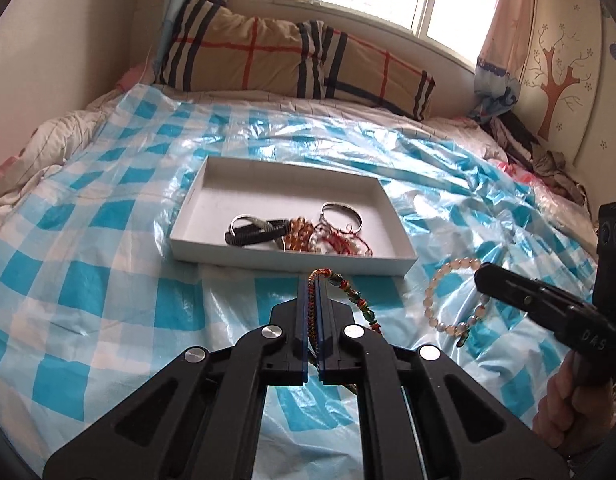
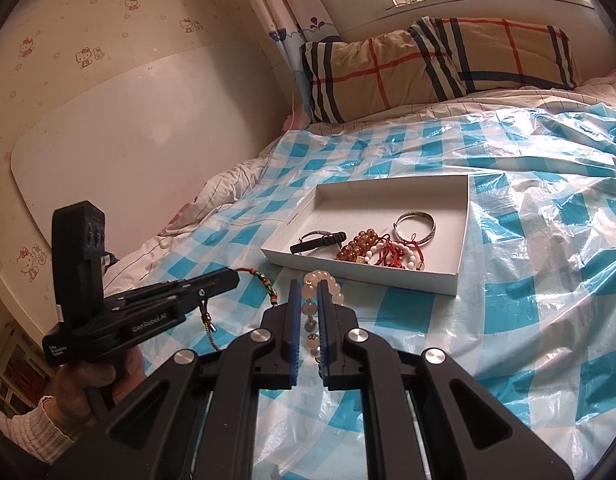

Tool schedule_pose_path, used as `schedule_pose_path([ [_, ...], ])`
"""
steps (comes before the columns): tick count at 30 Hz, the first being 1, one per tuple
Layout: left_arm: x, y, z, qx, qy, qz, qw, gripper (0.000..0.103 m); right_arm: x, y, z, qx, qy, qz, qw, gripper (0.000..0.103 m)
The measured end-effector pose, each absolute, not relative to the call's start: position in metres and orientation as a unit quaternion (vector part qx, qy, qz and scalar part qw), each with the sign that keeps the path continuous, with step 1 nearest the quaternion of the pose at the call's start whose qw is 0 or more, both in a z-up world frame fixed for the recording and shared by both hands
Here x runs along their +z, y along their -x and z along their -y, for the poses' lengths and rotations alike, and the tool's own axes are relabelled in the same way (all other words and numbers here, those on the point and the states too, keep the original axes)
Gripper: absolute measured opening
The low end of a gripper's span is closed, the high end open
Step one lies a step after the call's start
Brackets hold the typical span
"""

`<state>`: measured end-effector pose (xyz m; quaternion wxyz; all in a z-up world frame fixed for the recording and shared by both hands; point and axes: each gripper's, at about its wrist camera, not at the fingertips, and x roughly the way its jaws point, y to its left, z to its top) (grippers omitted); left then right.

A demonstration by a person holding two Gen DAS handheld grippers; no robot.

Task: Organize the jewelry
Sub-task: 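Carry both bracelets over the white box and open both tools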

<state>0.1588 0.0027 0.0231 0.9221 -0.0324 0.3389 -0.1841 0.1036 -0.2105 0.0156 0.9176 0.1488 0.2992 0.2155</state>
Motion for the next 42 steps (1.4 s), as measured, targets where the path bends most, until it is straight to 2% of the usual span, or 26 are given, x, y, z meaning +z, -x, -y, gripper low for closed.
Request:
schedule_pose_path([
  [9, 0.047, -0.163, 0.001, -0.157, 0.038, -0.293, 0.942, 0.003, 0.029, -0.115, 0.209, 0.213, -0.139, -0.276, 0.927, 0.009],
  [42, 0.044, -0.213, 0.025, -0.145, 0.028, -0.269, 0.952, 0.003, 0.031, -0.183, 0.21, 0.208, -0.119, -0.254, 0.937, 0.009],
])
